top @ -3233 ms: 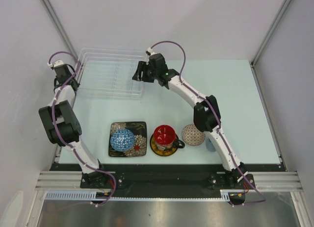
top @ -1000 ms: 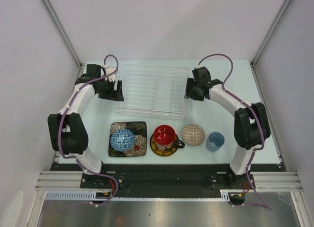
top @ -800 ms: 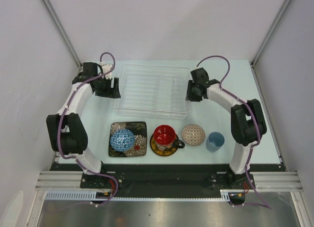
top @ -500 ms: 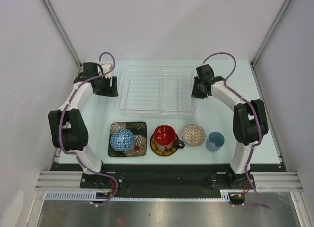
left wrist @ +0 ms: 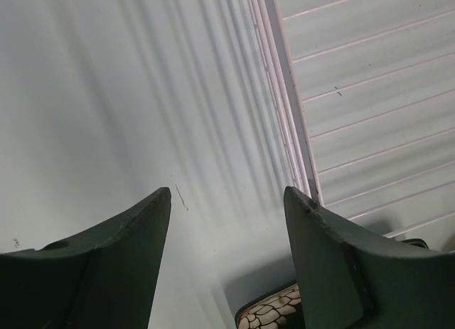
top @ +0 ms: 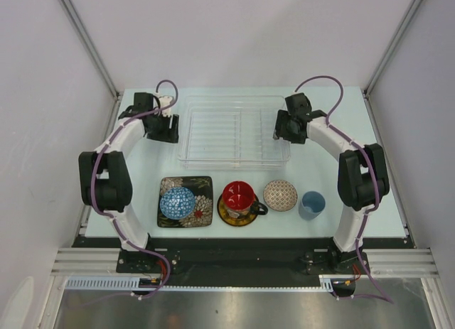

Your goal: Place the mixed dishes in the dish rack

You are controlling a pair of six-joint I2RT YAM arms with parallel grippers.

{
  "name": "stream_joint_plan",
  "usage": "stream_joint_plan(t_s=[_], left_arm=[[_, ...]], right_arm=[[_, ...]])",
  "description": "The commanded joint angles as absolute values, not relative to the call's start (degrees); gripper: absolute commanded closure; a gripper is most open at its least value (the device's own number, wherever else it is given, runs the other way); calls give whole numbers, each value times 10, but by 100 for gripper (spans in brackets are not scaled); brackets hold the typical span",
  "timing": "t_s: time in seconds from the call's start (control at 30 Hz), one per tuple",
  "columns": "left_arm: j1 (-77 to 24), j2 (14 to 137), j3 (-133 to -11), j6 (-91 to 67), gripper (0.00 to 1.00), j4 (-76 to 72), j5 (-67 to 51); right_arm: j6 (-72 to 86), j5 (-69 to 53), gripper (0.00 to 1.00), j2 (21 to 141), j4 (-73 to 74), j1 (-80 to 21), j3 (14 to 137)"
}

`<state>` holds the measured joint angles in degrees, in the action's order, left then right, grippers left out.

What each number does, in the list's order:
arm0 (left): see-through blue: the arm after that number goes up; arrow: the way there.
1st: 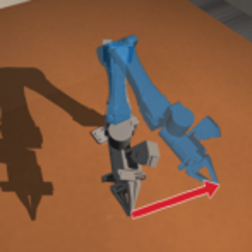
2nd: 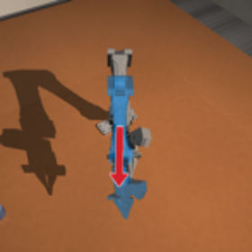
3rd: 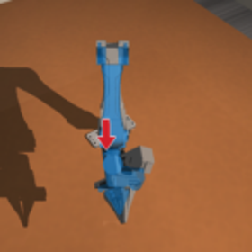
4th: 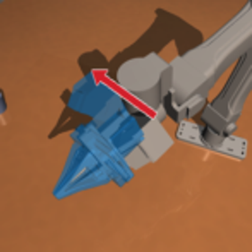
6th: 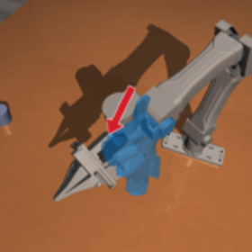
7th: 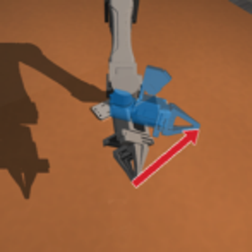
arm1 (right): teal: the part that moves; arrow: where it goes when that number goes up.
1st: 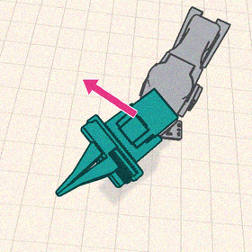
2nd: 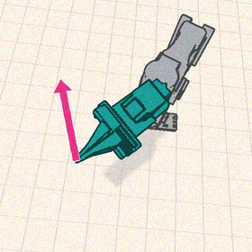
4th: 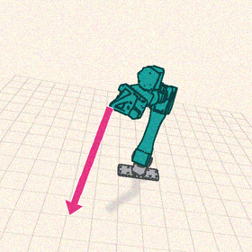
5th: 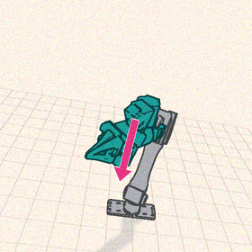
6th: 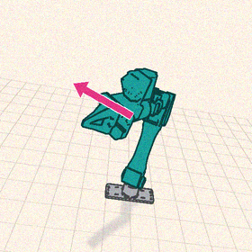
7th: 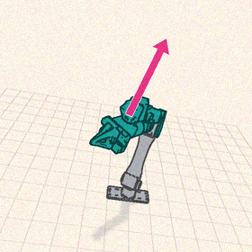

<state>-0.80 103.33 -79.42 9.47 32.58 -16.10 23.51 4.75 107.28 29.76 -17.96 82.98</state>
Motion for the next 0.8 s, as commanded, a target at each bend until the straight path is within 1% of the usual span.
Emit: stream_joint_plan(t_s=[0.0,0.03,0.07,0.1,0.13,0.23,0.4,0.43,0.53,0.77], left_arm=[[18,992,-849,92,30,342,-156],[23,986,-855,96,30,346,-149],[25,977,-854,99,29,351,-147],[27,961,-853,105,29,360,-144],[31,948,-844,116,29,366,-142],[38,908,-825,154,28,403,-148],[62,842,-786,195,29,454,-189],[62,825,-775,199,30,460,-193],[62,803,-757,215,32,493,-214],[59,782,-701,276,34,539,-222]], right_arm=[[222,77,24,1014,303,-192,855],[222,84,21,1004,306,-193,857],[221,103,6,996,321,-199,858],[220,111,1,976,330,-202,856],[218,117,0,968,338,-203,851],[210,114,0,938,383,-205,839],[195,107,0,881,435,-242,764],[195,106,9,866,440,-247,752],[207,112,21,846,453,-264,709],[207,114,22,792,468,-301,643]])
